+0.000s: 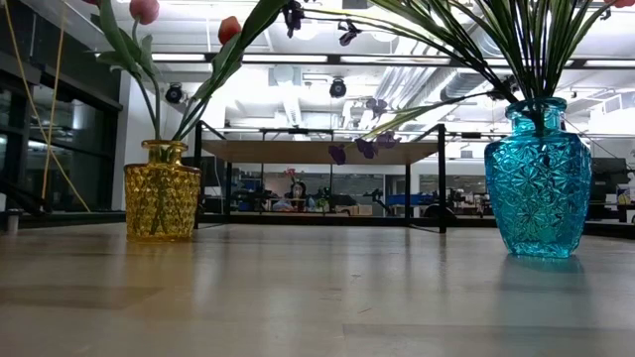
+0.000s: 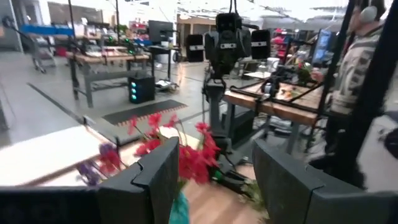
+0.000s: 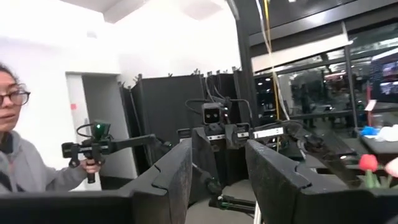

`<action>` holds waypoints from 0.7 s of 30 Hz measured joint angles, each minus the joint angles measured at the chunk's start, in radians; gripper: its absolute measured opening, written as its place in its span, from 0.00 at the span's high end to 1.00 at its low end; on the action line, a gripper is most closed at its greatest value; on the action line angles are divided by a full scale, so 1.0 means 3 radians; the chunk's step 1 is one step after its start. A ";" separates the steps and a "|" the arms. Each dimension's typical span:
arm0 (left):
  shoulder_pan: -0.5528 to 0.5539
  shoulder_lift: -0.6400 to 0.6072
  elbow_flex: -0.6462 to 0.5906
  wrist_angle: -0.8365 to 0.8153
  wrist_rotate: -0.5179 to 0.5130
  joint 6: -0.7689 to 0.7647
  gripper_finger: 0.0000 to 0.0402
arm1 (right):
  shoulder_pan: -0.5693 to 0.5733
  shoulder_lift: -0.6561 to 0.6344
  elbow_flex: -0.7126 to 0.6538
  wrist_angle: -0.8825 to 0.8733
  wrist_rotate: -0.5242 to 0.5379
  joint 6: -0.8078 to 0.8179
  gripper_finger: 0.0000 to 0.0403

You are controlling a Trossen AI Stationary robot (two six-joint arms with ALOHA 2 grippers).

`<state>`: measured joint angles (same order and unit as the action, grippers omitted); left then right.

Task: Pick and place flowers into a vace then onto a shelf
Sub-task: Put the blue vase with flowers on the shelf

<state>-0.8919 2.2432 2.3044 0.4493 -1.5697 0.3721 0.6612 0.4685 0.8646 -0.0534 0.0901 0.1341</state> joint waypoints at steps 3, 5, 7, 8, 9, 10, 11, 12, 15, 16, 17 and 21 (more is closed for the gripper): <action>-0.0062 -0.0004 -0.0116 -0.0351 0.0002 -0.0616 0.42 | 0.0000 0.0153 0.0000 0.0142 -0.0104 0.0039 0.65; -0.0100 0.0000 -0.0191 -0.0523 0.0003 -0.0927 0.42 | 0.0000 0.0259 0.0000 0.0245 -0.0154 0.0095 0.65; -0.0131 -0.0001 -0.0274 -0.0665 0.0000 -0.1274 0.42 | 0.0000 0.0352 0.0000 0.0320 -0.0231 0.0159 0.65; -0.0148 -0.0001 -0.0318 -0.0730 0.0000 -0.1433 0.42 | 0.0000 0.0390 0.0000 0.0339 -0.0295 0.0205 0.65; -0.0167 -0.0001 -0.0366 -0.0788 0.0001 -0.1566 0.42 | 0.0000 0.0430 0.0000 0.0348 -0.0351 0.0266 0.65; -0.0182 -0.0001 -0.0414 -0.0836 0.0003 -0.1685 0.42 | 0.0000 0.0468 0.0000 0.0347 -0.0407 0.0339 0.65; -0.0199 0.0000 -0.0463 -0.0850 0.0001 -0.1804 0.42 | 0.0000 0.0502 0.0000 0.0345 -0.0463 0.0419 0.65; -0.0217 -0.0001 -0.0510 -0.0866 0.0001 -0.1919 0.42 | 0.0002 0.0540 0.0000 0.0345 -0.0541 0.0515 0.65; -0.0248 -0.0001 -0.0671 -0.0901 0.0000 -0.2271 0.42 | 0.0003 0.0656 0.0000 0.0347 -0.0830 0.0894 0.65; -0.0264 0.0000 -0.0725 -0.0916 0.0000 -0.2363 0.42 | 0.0003 0.0690 0.0000 0.0347 -0.0930 0.1022 0.65; -0.0265 0.0000 -0.0774 -0.0920 0.0001 -0.2451 0.42 | 0.0003 0.0728 0.0000 0.0348 -0.1038 0.1145 0.65; -0.0259 -0.0003 -0.1027 -0.0914 -0.0001 -0.2839 0.42 | 0.0034 0.0854 -0.0001 0.0477 -0.1339 0.1447 0.65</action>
<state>-0.9695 2.2422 1.9963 0.1752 -1.5699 -0.4797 0.6714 0.7247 0.8642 0.0896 -0.3117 0.5681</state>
